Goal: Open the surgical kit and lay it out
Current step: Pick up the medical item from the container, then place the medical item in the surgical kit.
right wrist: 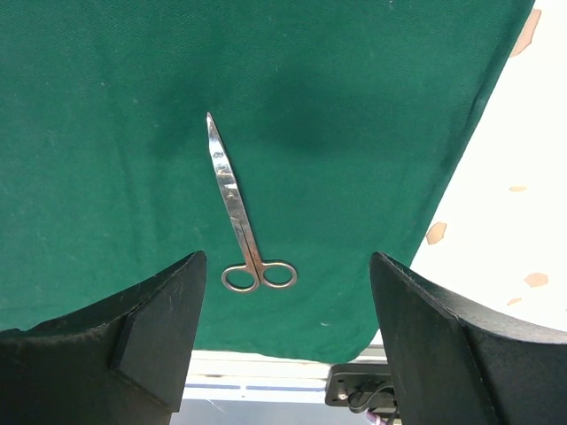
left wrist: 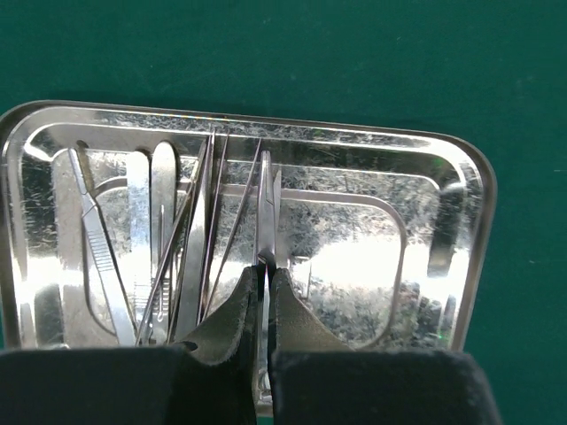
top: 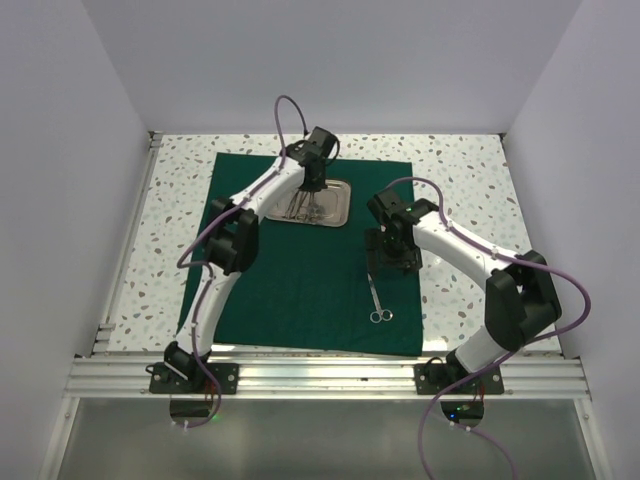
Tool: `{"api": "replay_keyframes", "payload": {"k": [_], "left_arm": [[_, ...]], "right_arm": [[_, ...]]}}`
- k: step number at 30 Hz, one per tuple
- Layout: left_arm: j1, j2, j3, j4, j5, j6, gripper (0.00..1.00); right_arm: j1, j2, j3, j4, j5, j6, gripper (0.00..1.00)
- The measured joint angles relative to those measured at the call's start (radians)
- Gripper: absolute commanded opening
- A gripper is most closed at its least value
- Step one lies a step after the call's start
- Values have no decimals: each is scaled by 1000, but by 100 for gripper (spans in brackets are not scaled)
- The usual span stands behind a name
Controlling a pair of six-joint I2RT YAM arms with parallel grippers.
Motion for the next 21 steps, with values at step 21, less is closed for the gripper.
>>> {"api": "replay_keyframes", "payload": {"k": [21], "left_arm": [[-187,-456,-571,95,91,-201,0]], "right_arm": [[0,-298,27,-132,167,120,99]]}}
